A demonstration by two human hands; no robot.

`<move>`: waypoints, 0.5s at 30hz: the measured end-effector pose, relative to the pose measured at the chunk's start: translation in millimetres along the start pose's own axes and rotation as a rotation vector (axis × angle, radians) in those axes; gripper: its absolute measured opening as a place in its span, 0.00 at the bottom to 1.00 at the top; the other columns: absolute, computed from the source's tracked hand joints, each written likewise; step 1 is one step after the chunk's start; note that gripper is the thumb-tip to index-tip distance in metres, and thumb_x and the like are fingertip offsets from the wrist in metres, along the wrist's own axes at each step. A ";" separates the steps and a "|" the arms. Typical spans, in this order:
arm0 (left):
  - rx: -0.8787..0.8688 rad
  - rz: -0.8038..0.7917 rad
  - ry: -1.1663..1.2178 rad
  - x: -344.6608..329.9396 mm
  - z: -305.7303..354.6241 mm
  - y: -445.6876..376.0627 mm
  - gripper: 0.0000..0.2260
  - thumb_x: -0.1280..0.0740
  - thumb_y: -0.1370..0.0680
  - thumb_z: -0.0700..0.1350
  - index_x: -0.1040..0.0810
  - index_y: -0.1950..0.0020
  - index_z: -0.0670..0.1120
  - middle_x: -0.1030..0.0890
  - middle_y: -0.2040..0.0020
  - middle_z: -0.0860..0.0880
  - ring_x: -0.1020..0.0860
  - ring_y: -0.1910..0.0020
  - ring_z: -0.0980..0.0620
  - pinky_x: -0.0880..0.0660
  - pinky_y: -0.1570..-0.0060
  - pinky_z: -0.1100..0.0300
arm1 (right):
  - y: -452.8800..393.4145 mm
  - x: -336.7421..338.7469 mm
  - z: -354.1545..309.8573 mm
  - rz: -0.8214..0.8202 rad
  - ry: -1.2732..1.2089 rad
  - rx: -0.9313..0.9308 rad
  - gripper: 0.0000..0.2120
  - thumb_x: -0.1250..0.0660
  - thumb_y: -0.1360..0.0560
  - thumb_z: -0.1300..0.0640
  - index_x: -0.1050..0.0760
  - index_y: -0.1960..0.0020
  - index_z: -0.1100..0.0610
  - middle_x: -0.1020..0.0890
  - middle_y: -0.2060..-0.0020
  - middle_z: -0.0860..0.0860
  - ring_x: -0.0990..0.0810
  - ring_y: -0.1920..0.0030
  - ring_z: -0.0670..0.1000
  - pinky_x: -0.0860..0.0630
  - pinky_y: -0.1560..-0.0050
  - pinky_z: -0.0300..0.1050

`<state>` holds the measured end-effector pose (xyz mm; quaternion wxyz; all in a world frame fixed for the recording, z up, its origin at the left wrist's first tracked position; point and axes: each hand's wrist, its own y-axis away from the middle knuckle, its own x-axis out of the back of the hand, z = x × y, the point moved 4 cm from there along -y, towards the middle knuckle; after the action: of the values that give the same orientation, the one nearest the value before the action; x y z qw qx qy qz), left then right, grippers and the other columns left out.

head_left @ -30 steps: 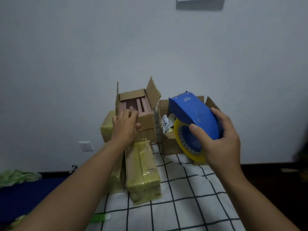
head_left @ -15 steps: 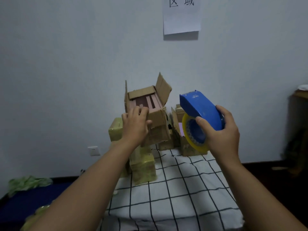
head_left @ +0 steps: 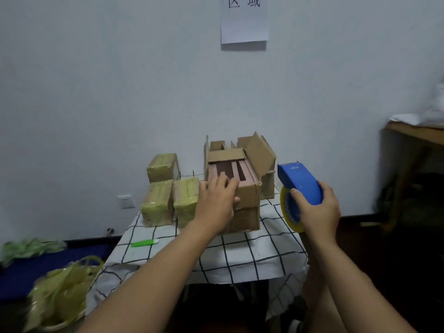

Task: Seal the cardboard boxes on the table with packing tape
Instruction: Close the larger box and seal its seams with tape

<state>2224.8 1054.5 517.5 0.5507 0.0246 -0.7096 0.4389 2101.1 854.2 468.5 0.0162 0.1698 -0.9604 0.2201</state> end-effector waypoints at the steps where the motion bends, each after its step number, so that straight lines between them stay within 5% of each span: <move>1: -0.019 0.003 -0.008 -1.8 5.8 3.7 0.13 0.36 0.21 0.50 0.31 0.37 0.51 0.28 0.40 0.50 0.32 0.40 0.49 0.38 0.43 0.54 | 0.9 -2.2 3.6 -0.011 0.011 -0.003 0.29 0.24 0.28 0.47 0.29 0.31 0.53 0.24 0.40 0.51 0.26 0.43 0.51 0.29 0.48 0.46; 9: -0.026 -0.092 -0.076 -40.2 9.9 36.8 0.16 0.29 0.27 0.47 0.26 0.41 0.49 0.24 0.46 0.47 0.26 0.48 0.46 0.32 0.53 0.52 | 9.2 -30.4 37.5 -0.074 0.048 -0.063 0.31 0.25 0.28 0.47 0.30 0.29 0.53 0.26 0.39 0.53 0.28 0.43 0.50 0.29 0.46 0.46; 15: -0.011 -0.133 -0.069 -58.0 -4.6 54.2 0.14 0.34 0.23 0.51 0.30 0.39 0.50 0.28 0.43 0.49 0.29 0.44 0.46 0.36 0.52 0.53 | 19.7 -46.0 52.8 -0.105 0.032 -0.095 0.31 0.25 0.28 0.47 0.30 0.29 0.52 0.27 0.40 0.50 0.30 0.45 0.46 0.28 0.45 0.47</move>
<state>2223.0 1064.8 438.7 0.5541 0.0837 -0.7274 0.3960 2140.1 862.9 407.7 0.0509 0.2154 -0.9592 0.1759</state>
